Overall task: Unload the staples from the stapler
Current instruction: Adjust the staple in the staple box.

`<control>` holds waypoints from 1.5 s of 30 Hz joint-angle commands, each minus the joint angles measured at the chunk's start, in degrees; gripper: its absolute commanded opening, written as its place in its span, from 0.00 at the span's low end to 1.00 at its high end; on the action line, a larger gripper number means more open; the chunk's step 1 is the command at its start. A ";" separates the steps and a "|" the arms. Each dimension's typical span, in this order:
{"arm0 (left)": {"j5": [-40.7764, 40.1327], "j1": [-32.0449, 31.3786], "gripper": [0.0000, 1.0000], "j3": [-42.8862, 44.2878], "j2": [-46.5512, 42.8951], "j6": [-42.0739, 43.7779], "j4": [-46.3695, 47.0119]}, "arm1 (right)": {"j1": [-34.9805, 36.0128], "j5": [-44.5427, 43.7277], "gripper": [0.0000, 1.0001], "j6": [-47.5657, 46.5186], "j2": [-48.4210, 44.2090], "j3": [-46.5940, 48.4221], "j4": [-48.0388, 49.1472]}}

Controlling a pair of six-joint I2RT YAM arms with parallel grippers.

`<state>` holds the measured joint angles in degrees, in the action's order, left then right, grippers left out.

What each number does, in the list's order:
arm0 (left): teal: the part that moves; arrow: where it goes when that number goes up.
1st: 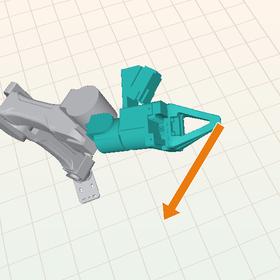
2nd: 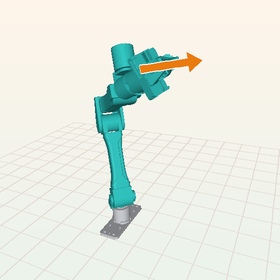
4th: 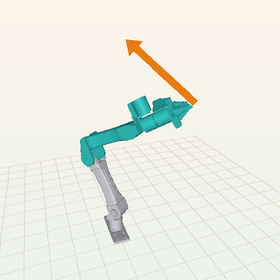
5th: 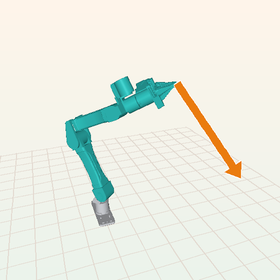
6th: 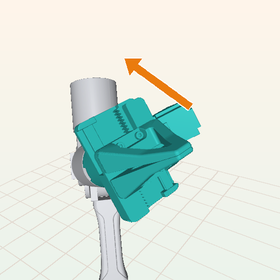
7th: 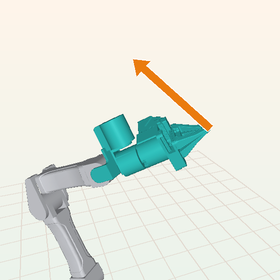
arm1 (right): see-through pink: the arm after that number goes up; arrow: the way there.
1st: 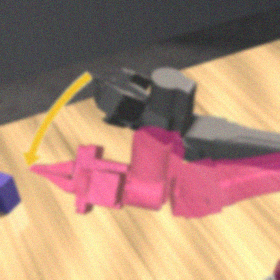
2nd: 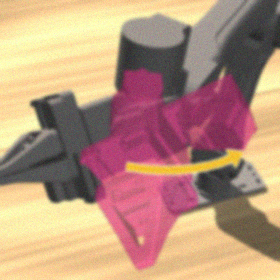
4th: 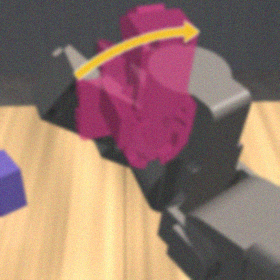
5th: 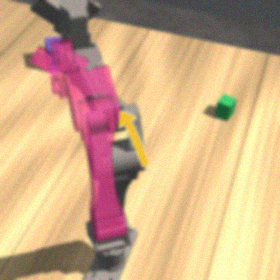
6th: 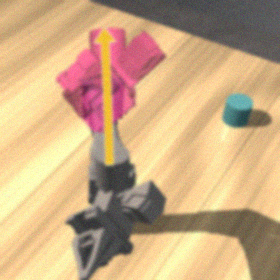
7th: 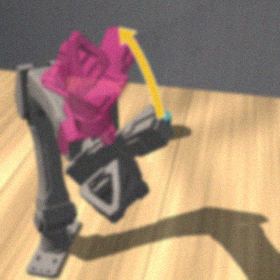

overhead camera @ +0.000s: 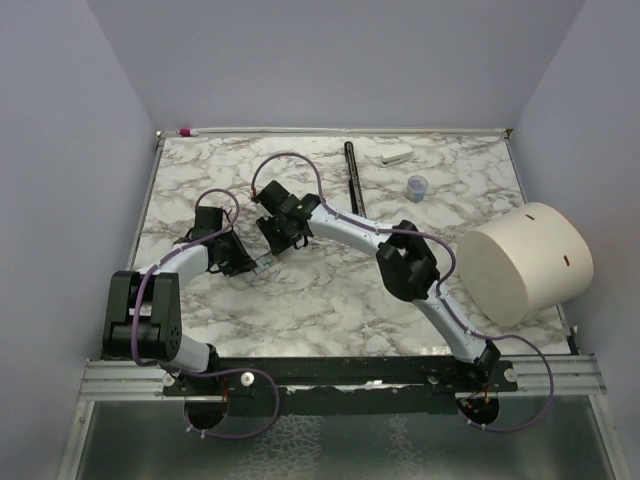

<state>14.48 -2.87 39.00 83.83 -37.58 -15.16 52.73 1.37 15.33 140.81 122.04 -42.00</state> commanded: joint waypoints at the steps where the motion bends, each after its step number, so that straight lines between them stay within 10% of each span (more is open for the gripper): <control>1: -5.25 -0.20 0.25 -1.09 1.38 1.99 -3.60 | 0.92 -1.35 0.36 -0.80 3.56 -1.45 -2.02; 30: -5.80 -0.25 0.26 -0.84 -0.20 2.47 -4.06 | -1.62 9.63 0.46 1.50 -2.46 -9.56 8.14; 45: 0.80 -0.20 0.45 5.04 -9.49 5.27 -5.70 | -6.67 11.62 0.65 -9.49 -26.50 -28.30 16.47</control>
<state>12.67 -3.11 41.36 78.54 -34.52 -20.34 49.06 12.64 13.32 124.51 101.30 -31.62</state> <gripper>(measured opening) 0.398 0.592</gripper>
